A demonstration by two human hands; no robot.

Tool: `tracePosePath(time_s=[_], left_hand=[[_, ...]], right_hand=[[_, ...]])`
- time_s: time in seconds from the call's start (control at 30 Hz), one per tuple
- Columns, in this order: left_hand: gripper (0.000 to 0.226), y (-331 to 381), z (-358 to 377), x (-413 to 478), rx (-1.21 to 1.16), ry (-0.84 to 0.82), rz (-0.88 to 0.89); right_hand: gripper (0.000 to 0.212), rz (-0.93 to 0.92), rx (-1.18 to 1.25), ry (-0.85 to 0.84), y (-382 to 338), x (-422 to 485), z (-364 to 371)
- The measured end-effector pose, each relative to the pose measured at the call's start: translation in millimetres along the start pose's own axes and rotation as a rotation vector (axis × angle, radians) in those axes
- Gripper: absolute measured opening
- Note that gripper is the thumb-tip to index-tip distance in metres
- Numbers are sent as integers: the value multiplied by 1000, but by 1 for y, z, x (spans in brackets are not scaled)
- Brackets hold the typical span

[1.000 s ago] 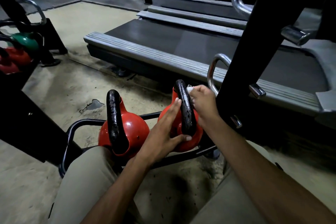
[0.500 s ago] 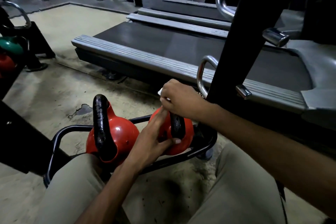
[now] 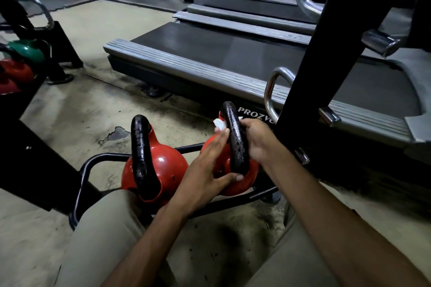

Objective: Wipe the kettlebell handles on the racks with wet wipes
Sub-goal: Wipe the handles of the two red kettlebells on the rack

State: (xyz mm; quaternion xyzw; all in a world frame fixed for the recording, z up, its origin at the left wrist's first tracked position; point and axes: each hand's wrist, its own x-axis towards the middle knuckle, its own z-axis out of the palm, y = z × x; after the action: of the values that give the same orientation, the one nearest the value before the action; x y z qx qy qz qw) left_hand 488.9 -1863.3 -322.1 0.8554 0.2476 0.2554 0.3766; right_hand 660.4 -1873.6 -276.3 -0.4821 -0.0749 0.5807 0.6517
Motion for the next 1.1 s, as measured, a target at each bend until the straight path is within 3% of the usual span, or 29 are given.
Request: tracePosePath(time_s=[0.07, 0.13, 0.2, 0.23, 0.33, 0.4, 0.53, 0.63, 0.7, 0.8, 0.93, 1.03, 1.1], left_hand=[[104, -1, 0, -1, 12, 14, 2], [101, 0, -1, -4, 14, 19, -1], [97, 2, -1, -7, 9, 30, -16], [94, 3, 1, -9, 3, 40, -29], [78, 3, 8, -11, -45, 28, -82], [57, 0, 13, -11, -42, -13, -93], [53, -2, 13, -12, -44, -37, -114], [54, -4, 14, -11, -42, -47, -123], [56, -5, 14, -11, -37, -56, -124], [52, -5, 13, -10, -15, -63, -108], [53, -6, 12, -8, 5, -53, -95], [51, -6, 12, -8, 8, -60, -98], [49, -5, 12, -8, 8, -66, -90]], right_hand=[[40, 153, 120, -47, -7, 0, 2], [39, 149, 161, -31, -8, -1, 5], [31, 24, 121, 4, 0, -6, 5], [25, -128, 21, 53, 6, -9, 2], [10, -732, -595, 312, 15, -6, -9], [8, -971, -1008, 280, 6, -9, -5], [17, -1134, -2025, 93, -8, -21, 11], [27, -1113, -2210, -137, -10, -29, 7], [29, -1151, -2019, -126, -9, -34, -5], [28, -1160, -1352, 144, 12, -42, -20], [22, -607, -484, 247, 19, -21, -16], [33, -96, -114, 103, 6, -14, -7], [40, 84, 66, 21, 3, -19, -5]])
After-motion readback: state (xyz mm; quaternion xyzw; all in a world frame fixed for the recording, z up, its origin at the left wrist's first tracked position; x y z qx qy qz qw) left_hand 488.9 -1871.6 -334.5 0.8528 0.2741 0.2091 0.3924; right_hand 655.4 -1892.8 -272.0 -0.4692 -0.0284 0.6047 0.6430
